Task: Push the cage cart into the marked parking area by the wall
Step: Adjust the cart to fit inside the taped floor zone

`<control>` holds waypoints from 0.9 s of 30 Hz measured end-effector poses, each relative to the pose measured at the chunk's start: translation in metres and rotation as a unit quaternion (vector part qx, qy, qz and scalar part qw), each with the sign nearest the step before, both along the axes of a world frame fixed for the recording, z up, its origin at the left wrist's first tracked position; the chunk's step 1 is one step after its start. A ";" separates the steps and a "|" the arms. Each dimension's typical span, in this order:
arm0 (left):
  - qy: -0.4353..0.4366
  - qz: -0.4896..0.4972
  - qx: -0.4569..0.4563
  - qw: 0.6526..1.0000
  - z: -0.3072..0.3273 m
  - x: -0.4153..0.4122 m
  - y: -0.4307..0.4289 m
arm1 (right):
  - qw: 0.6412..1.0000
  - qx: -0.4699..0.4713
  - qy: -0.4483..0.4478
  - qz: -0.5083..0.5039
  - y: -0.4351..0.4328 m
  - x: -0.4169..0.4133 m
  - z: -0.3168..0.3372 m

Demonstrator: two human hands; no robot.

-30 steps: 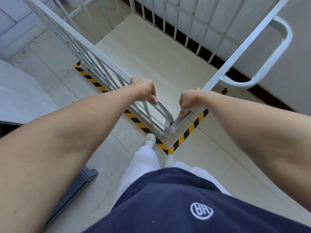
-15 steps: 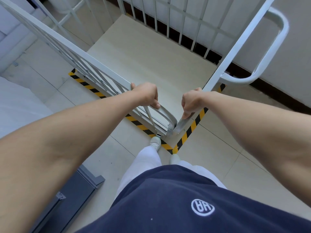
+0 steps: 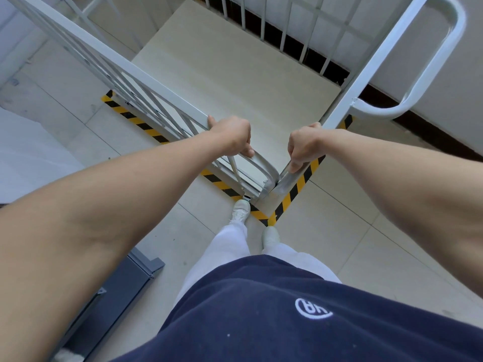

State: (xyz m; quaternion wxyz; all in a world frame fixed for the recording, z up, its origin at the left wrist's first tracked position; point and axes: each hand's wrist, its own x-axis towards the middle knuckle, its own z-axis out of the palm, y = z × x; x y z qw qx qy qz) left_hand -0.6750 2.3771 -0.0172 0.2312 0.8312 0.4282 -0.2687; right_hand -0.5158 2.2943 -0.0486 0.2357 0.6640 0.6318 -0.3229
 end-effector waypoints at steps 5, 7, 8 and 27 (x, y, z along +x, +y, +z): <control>-0.009 0.016 0.010 1.000 -0.002 -0.001 -0.002 | 1.000 0.002 0.003 -0.001 -0.001 0.000 0.000; -0.013 0.018 0.012 1.000 -0.002 0.001 -0.004 | 1.000 0.006 0.002 0.003 -0.001 0.000 0.002; -0.015 0.018 0.013 1.000 -0.003 0.000 -0.004 | 1.000 0.008 0.001 0.005 -0.002 0.000 0.002; -0.055 0.018 0.026 0.998 -0.011 -0.010 -0.006 | 0.999 0.028 0.031 0.018 -0.013 0.000 0.005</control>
